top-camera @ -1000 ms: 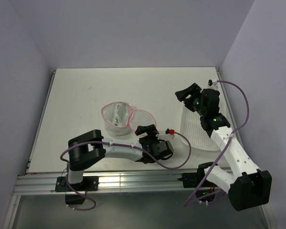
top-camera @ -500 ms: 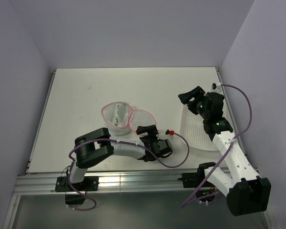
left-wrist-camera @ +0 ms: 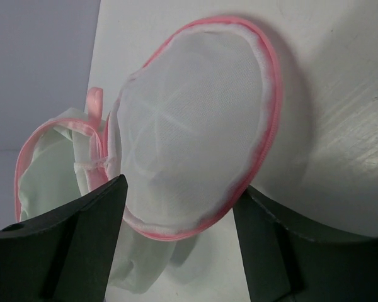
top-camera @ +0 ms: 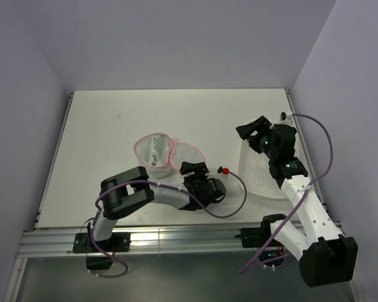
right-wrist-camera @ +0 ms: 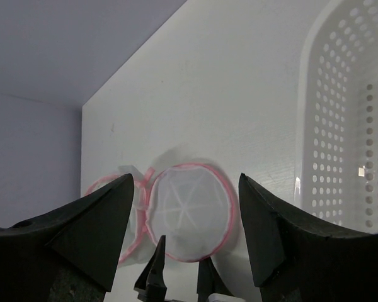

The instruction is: Place the bra in the laundry bag and zip it closed

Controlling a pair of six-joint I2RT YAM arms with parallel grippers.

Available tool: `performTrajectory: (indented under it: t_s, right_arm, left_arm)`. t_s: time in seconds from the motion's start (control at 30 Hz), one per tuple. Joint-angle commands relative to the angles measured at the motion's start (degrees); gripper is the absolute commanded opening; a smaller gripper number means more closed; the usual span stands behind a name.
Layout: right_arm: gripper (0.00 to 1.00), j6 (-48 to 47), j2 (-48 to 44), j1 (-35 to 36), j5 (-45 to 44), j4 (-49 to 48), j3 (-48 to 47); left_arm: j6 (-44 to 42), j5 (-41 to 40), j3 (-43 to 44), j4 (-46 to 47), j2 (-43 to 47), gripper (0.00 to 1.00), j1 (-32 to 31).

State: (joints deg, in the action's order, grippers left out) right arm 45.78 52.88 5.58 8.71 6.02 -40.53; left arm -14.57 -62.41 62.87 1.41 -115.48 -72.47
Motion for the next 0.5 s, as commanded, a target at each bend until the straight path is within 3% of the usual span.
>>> performTrajectory:
  t_s: [0.0, 0.33, 0.47]
  right_arm:
    - [0.75, -0.16, -1.64, -0.49, 0.43, -1.89, 0.63]
    - [0.74, -0.95, -2.34, -0.49, 0.08, -1.98, 0.98]
    - [0.74, -1.48, -2.52, -0.57, 0.08, -1.89, 0.98]
  left_arm:
    - [-3.53, -3.68, -1.25, 8.34, 1.83, 0.72, 0.05]
    - [-7.06, -4.56, -2.76, 16.87, 5.44, 0.49, 0.04]
    - [-4.95, -4.38, -1.62, 15.64, 6.75, 0.27, 0.22]
